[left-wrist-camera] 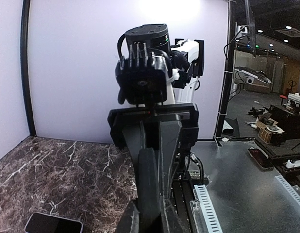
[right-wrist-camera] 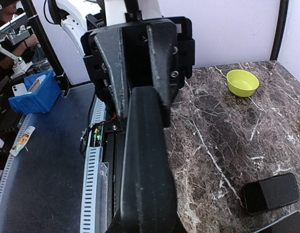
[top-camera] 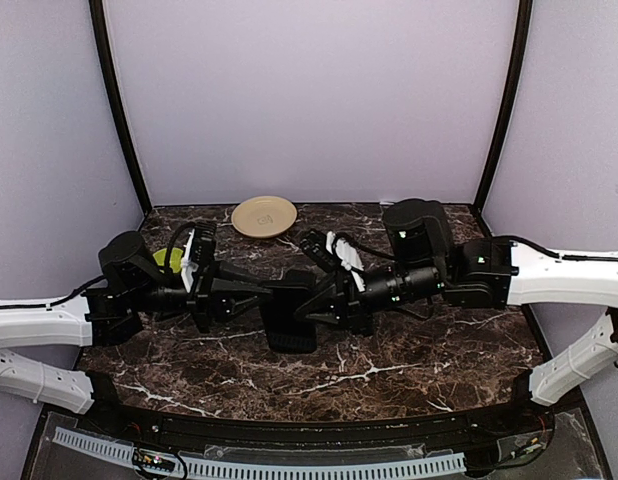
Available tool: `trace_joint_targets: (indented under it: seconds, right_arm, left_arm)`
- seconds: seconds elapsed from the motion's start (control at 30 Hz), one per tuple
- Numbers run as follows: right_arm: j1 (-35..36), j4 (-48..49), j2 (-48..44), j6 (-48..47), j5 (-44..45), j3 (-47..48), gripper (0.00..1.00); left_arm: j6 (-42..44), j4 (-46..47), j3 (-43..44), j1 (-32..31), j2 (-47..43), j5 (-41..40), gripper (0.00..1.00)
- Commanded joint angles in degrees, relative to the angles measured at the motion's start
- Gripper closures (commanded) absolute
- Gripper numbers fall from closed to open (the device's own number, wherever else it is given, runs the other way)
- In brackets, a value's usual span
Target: Put the phone into the phone case
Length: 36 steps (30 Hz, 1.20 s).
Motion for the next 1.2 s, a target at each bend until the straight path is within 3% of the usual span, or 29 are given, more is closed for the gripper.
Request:
trace_joint_targets:
  seconds: [0.0, 0.2, 0.37, 0.47, 0.7, 0.77, 0.87, 1.13, 1.17]
  right_arm:
    - [-0.4, 4.5, -0.5, -0.3, -0.9, 3.0, 1.0]
    - [-0.5, 4.2, -1.4, -0.4, 0.5, 2.3, 1.0]
    - [-0.5, 4.4, -1.2, -0.2, 1.0, 2.1, 0.58]
    - [-0.5, 4.4, -0.7, -0.2, 0.8, 2.4, 0.53]
    - [-0.6, 3.5, 0.6, -0.3, 0.5, 3.4, 0.65]
    - [-0.6, 3.5, 0.6, -0.2, 0.4, 3.4, 0.76]
    - [-0.6, 3.8, 0.3, -0.2, 0.6, 3.5, 1.0]
    - [-0.8, 5.2, -2.0, 0.1, 1.4, 2.9, 1.0]
    - [-0.9, 5.4, -2.3, 0.2, 1.4, 2.9, 1.0]
  left_arm:
    - [-1.1, 0.3, 1.8, 0.0, 1.5, 2.2, 0.97]
    - [0.2, 0.4, 1.0, -0.1, 1.0, 0.2, 1.0]
    - [0.7, 1.6, 0.3, -0.1, 0.2, -1.2, 1.0]
    - [0.9, 2.1, -0.1, -0.1, -0.3, -1.5, 1.0]
    - [1.0, 2.4, -0.3, -0.1, -0.6, -1.4, 1.0]
    - [1.0, 2.3, -0.3, -0.1, -0.5, -1.3, 1.0]
    - [1.1, 2.3, -0.2, -0.1, -0.4, -1.2, 1.0]
    - [0.7, 2.0, 0.0, -0.1, 0.1, -0.3, 1.0]
    - [0.7, 1.7, 0.1, -0.1, 0.3, -0.3, 0.95]
